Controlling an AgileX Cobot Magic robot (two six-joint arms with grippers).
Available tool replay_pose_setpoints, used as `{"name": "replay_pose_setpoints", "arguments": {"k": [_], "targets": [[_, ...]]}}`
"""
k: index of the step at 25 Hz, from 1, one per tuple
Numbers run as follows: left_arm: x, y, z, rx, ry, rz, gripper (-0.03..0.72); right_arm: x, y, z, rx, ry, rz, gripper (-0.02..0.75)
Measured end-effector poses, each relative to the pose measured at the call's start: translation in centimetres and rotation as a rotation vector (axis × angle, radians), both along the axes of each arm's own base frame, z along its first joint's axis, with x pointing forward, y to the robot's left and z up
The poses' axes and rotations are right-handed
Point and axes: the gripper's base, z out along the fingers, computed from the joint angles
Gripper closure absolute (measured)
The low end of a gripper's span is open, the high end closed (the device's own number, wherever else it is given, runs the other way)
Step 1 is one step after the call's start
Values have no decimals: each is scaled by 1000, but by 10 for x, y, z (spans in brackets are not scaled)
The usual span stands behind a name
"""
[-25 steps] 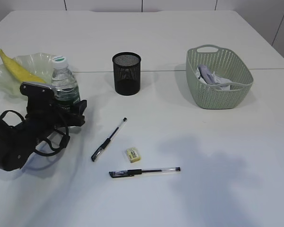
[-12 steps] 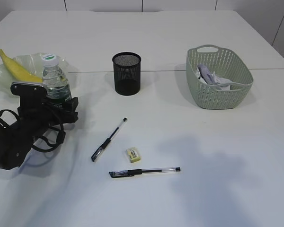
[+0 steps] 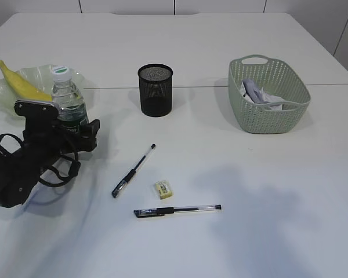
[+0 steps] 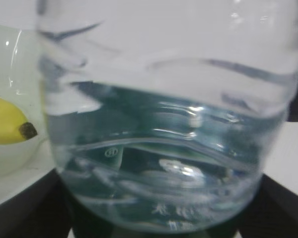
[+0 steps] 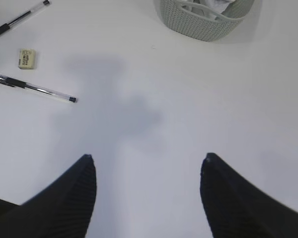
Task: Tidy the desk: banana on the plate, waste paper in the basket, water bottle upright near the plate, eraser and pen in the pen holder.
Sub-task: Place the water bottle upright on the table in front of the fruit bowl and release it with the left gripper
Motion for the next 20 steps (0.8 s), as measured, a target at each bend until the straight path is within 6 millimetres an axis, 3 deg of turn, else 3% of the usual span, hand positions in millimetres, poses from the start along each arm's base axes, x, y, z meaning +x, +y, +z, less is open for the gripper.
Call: {"name": "replay_pose_setpoints", "arguments": {"k": [12, 20], "targets": [[-20, 5, 2, 41, 45, -6, -1, 1, 1, 1, 0, -14, 11, 247], [-39, 9, 23, 50, 40, -8, 1, 2, 1, 2, 8, -33, 15, 247]]}}
